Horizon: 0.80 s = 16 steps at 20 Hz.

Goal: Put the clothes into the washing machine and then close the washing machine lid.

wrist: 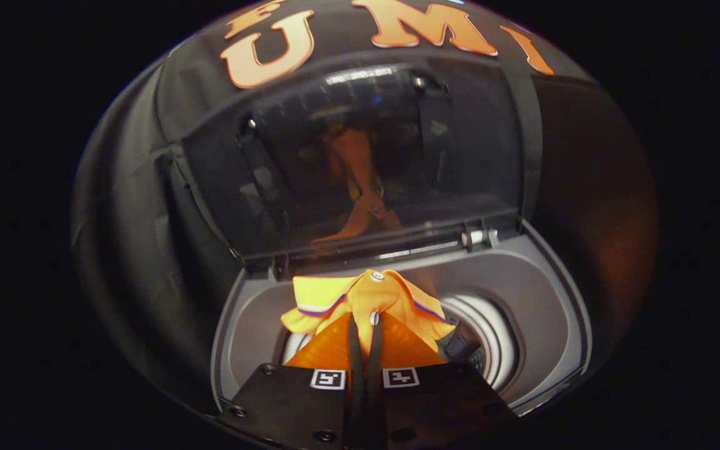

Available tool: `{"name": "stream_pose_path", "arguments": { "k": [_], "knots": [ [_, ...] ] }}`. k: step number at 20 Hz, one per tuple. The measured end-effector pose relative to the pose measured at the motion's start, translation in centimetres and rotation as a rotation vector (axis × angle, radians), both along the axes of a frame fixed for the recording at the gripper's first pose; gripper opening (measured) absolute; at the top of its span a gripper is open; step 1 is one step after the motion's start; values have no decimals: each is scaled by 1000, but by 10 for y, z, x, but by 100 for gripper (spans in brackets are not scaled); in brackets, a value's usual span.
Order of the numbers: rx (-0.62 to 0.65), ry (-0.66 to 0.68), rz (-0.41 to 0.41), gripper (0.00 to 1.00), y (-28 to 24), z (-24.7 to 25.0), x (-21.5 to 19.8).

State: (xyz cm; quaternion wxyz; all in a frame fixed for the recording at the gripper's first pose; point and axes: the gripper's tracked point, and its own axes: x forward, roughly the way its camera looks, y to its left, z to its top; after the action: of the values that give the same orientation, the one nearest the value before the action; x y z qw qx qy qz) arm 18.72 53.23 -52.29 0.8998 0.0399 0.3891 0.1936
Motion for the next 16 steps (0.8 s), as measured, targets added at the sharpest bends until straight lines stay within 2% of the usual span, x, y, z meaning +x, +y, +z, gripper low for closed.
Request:
{"name": "stream_pose_path", "arguments": {
  "k": [2, 7, 11, 14, 15, 16],
  "knots": [
    [-31, 96, -17, 8, -2, -26, -5],
    [-69, 230, -67, 9, -7, -53, -3],
    [-82, 270, -60, 8, -5, -53, -4],
    [-75, 245, -55, 8, -4, -43, 0],
    [-69, 262, -57, 9, -3, -43, -3],
    [-81, 282, -65, 18, -7, -42, -7]
  ]
}}
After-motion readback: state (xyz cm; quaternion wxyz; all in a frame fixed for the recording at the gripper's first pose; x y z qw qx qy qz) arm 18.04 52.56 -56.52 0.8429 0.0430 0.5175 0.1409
